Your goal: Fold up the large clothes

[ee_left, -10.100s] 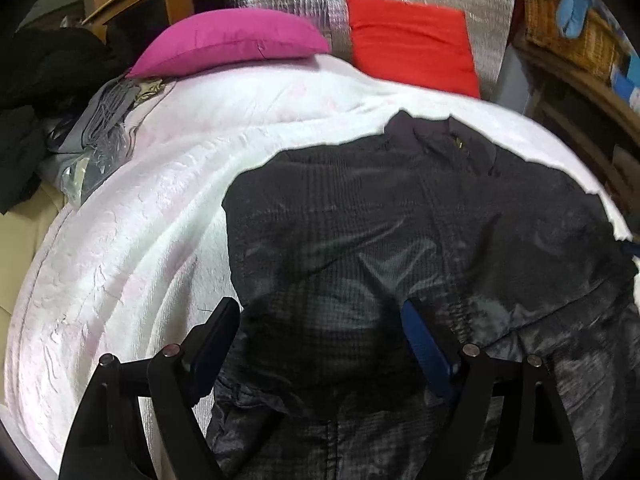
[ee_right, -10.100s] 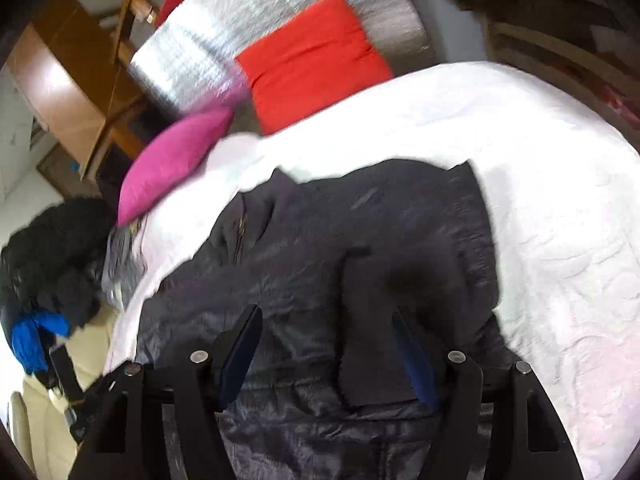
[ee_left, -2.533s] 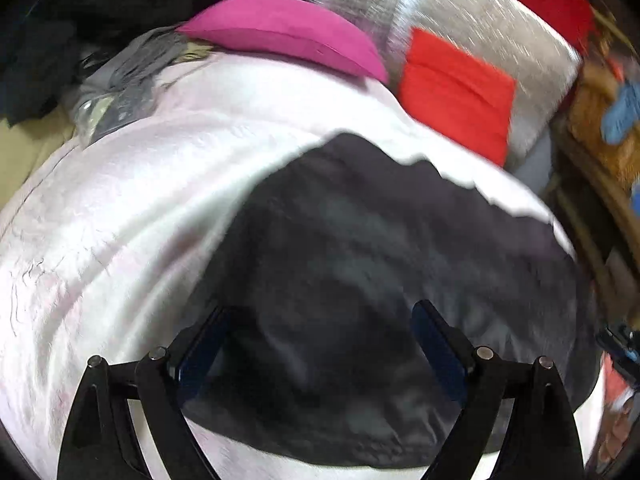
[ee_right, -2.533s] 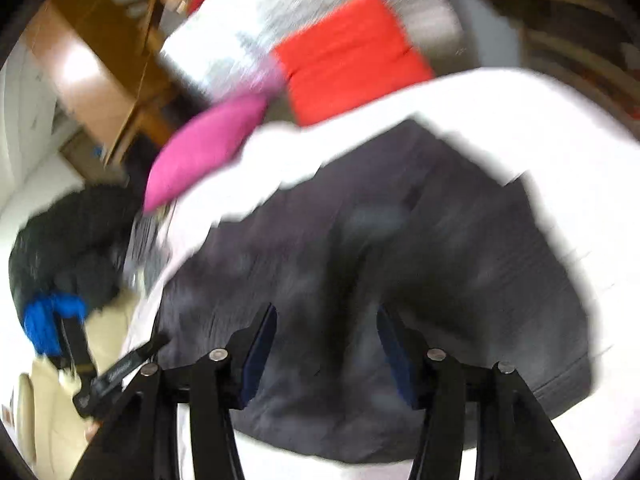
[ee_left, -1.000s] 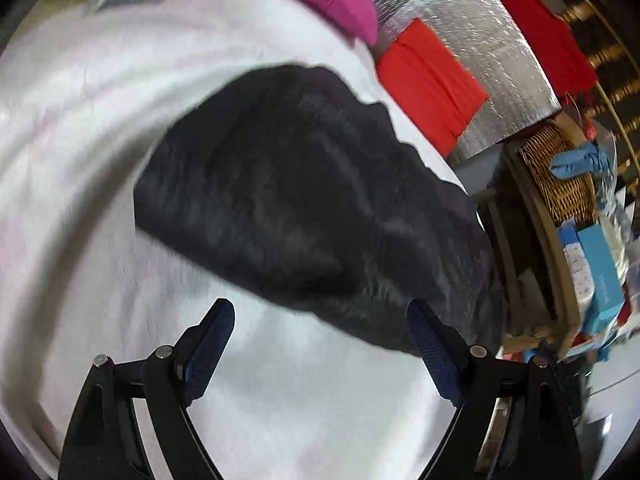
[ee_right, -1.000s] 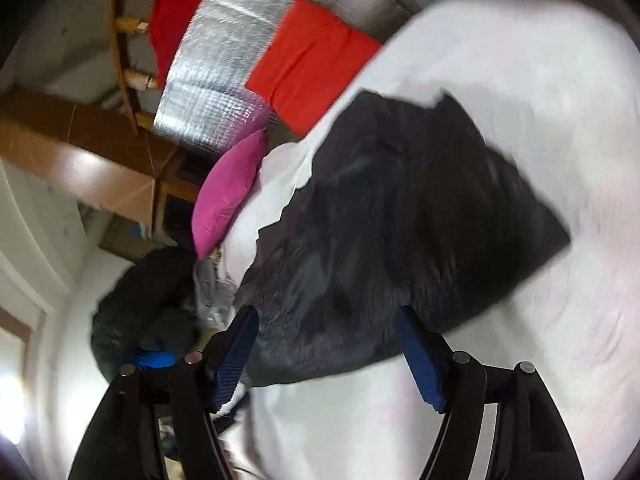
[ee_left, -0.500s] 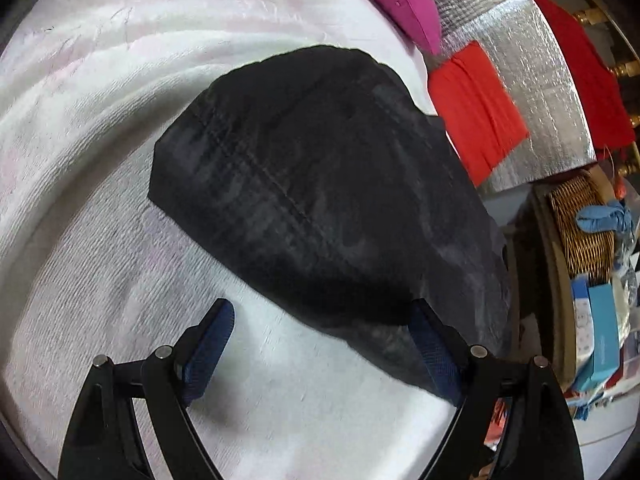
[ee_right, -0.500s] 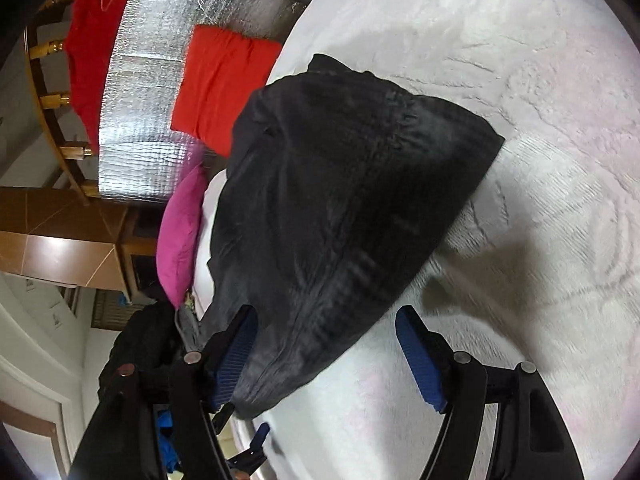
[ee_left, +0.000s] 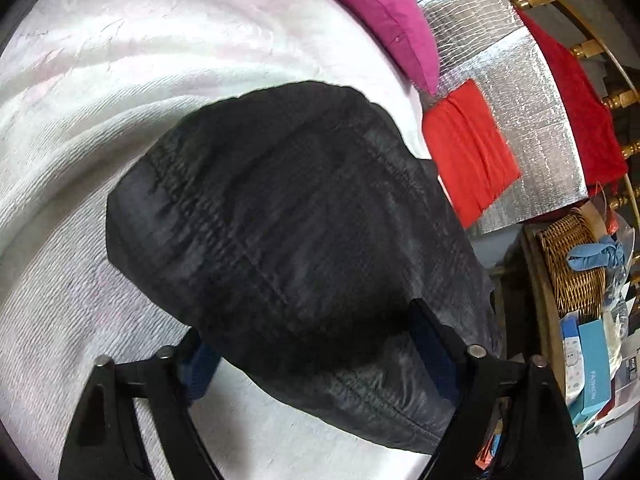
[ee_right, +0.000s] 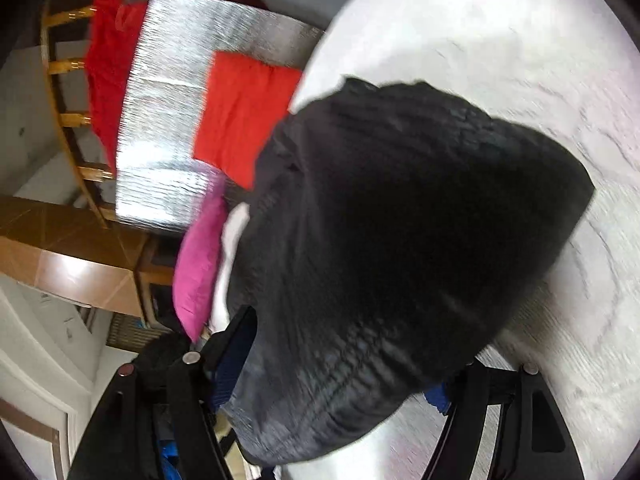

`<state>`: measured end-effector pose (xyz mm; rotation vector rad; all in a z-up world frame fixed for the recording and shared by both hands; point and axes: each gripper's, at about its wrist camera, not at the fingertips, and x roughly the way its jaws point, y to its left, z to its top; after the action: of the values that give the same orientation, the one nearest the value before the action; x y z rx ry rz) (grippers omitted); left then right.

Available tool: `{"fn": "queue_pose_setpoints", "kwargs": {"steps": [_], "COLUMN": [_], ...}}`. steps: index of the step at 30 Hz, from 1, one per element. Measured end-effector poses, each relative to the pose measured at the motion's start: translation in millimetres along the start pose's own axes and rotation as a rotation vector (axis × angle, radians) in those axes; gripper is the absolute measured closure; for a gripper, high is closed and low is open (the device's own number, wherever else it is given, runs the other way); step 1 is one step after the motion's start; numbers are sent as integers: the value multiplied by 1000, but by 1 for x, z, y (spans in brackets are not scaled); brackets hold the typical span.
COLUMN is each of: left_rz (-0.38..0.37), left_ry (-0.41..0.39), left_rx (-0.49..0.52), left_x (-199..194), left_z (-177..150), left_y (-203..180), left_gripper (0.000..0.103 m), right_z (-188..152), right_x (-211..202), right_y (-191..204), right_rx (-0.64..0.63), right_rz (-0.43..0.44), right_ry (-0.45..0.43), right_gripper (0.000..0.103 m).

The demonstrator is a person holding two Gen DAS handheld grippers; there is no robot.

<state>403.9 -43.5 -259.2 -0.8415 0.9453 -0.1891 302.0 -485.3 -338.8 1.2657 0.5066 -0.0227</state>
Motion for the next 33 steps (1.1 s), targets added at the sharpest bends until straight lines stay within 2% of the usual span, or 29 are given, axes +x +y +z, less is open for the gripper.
{"fn": "queue_pose_setpoints", "kwargs": {"steps": [2, 4, 7, 10, 11, 12, 13, 15, 18, 22, 28, 33], "left_rz": [14, 36, 27, 34, 33, 42, 50, 72, 101, 125, 142, 142], "left_ry": [2, 18, 48, 61, 46, 37, 33, 9, -30, -42, -12, 22], "left_rx": [19, 23, 9, 43, 44, 46, 54, 100, 192, 246, 292, 335], "left_x": [1, 8, 20, 26, 26, 25, 23, 19, 10, -6, -23, -52], "left_z": [1, 4, 10, 15, 16, 17, 17, 18, 15, 7, -3, -35], "left_y": [-1, -1, -3, -10, -10, -10, -11, -18, -30, -36, -38, -25], "left_gripper": [29, 29, 15, 13, 19, 31, 37, 58, 71, 75, 76, 76], "right_z": [4, 6, 8, 8, 8, 7, 6, 3, -4, -12, -24, -41], "right_x": [7, 17, 25, 26, 27, 27, 26, 22, 17, 6, -13, -52], "right_y": [5, 0, 7, 11, 12, 14, 16, 23, 39, 47, 50, 42], "right_rx": [-49, -60, -96, -119, -132, -144, -155, -199, -279, -306, -340, -372], "right_rz": [1, -33, -82, -125, -143, -154, -159, -170, -194, -196, -211, -207], "right_ry": [-31, -29, -30, -46, -50, -54, -58, -69, -90, -90, -73, -51], "right_gripper": [26, 26, 27, 40, 45, 48, 50, 56, 61, 63, 63, 63]}}
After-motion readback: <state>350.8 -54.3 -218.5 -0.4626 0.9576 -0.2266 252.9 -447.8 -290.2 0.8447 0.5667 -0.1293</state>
